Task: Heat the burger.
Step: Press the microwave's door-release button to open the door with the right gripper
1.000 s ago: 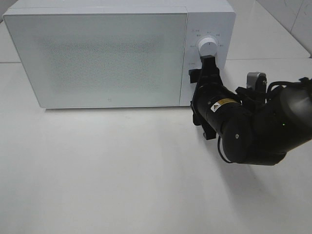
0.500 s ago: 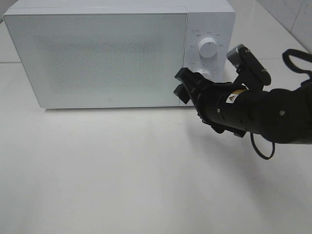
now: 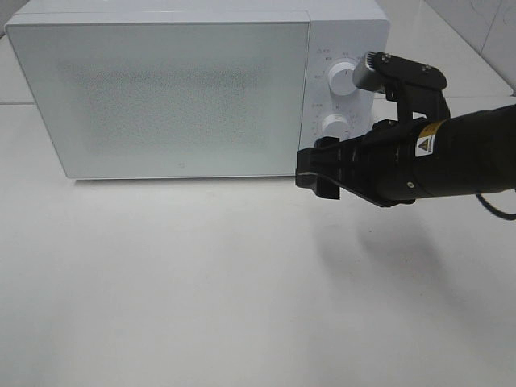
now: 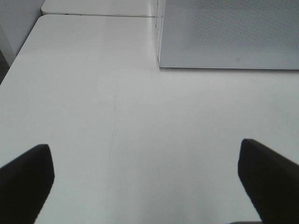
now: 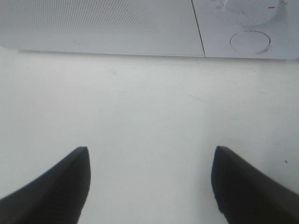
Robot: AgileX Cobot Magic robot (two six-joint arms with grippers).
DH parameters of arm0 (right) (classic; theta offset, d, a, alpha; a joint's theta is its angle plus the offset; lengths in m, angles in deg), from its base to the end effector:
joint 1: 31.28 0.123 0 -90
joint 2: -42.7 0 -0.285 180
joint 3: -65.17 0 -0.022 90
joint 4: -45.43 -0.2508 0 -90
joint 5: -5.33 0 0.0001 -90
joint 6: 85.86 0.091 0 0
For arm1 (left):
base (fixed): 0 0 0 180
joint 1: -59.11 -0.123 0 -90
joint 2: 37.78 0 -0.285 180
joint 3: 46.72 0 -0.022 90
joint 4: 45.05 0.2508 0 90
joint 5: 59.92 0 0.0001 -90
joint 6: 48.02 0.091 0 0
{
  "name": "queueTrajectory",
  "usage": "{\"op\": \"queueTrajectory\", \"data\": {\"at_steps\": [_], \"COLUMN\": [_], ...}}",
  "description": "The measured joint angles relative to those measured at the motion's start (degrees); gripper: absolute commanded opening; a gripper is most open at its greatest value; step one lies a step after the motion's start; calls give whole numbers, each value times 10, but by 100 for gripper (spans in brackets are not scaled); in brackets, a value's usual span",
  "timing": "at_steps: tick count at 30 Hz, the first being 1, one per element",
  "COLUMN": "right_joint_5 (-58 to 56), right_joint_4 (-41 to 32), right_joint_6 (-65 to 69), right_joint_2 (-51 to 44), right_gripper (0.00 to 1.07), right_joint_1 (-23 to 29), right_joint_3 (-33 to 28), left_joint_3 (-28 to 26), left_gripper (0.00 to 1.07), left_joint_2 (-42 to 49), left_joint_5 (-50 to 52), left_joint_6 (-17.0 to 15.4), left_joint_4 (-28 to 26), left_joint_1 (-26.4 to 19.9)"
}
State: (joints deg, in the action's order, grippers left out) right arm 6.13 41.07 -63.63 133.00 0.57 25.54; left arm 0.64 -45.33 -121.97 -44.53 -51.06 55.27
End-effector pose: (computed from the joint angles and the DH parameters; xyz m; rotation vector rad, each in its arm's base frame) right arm 0.2366 0.1469 0.2064 -0.1055 2.3090 0.5355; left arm -0.0086 -0.0090 0.2816 0.0016 2.0372 -0.0451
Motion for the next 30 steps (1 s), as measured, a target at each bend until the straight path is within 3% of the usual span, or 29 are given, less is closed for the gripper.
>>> {"op": "queueTrajectory", "data": {"at_steps": [2, 7, 30], "right_joint_5": [-79, -203, -553], "right_joint_4": [53, 95, 104], "right_joint_6": [-3, -4, -142], "right_joint_2": [-26, -69, -319], "right_gripper": [71, 71, 71], "right_joint_1": [0, 0, 0], "right_joint_3": [18, 29, 30], "left_joint_3": [0, 0, 0], "left_gripper": [100, 100, 100], "left_joint_2": [0, 0, 0], "left_joint_5": [0, 0, 0], "left_joint_6": [0, 0, 0], "left_joint_4": [0, 0, 0], "left_joint_1": [0, 0, 0]}}
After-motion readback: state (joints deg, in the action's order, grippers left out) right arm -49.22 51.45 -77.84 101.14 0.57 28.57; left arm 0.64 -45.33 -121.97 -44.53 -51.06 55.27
